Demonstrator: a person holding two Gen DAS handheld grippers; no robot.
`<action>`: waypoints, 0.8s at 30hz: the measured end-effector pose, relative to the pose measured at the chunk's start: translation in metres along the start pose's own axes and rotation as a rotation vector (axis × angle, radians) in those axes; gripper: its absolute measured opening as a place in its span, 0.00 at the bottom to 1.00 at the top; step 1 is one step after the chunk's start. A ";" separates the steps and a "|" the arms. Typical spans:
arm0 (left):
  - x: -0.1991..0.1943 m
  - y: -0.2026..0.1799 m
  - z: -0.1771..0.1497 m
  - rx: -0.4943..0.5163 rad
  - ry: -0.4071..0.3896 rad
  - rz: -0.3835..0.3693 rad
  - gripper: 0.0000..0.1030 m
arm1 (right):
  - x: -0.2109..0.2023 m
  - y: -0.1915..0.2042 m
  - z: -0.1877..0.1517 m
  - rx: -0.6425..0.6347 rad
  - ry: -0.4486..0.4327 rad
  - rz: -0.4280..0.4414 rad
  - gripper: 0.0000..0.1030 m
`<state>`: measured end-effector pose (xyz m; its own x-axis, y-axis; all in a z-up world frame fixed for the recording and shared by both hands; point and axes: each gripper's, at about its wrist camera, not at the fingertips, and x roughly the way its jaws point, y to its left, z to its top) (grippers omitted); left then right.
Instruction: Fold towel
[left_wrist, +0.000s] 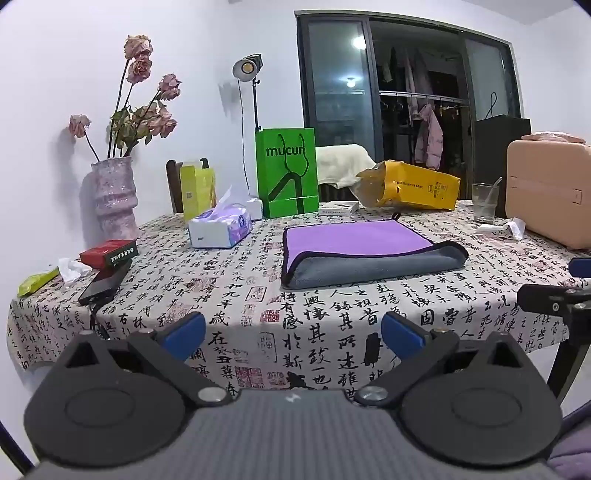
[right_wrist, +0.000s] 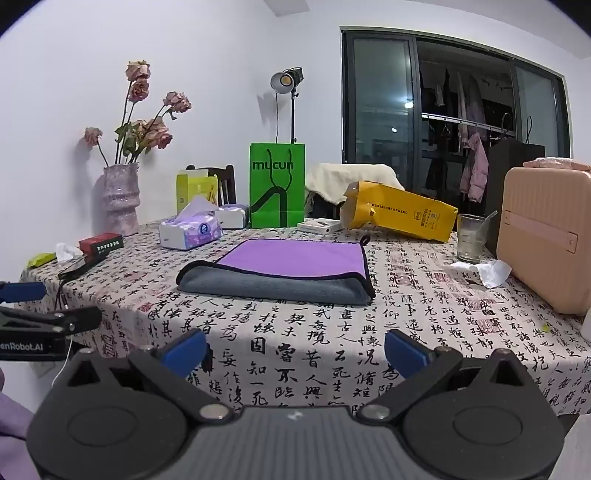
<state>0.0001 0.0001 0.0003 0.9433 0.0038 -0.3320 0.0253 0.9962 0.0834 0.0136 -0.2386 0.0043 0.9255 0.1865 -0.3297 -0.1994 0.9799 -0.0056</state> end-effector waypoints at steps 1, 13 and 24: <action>0.000 0.000 0.000 0.001 0.001 0.001 1.00 | 0.000 0.000 0.000 0.003 0.002 0.000 1.00; -0.005 -0.013 0.005 0.003 -0.007 -0.013 1.00 | 0.001 0.004 0.001 -0.020 -0.007 -0.010 1.00; -0.002 -0.003 0.001 0.005 -0.018 -0.032 1.00 | 0.003 0.004 0.001 -0.025 -0.009 -0.004 1.00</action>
<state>-0.0015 -0.0031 0.0017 0.9477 -0.0298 -0.3179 0.0574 0.9953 0.0777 0.0163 -0.2336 0.0046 0.9291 0.1832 -0.3213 -0.2035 0.9786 -0.0302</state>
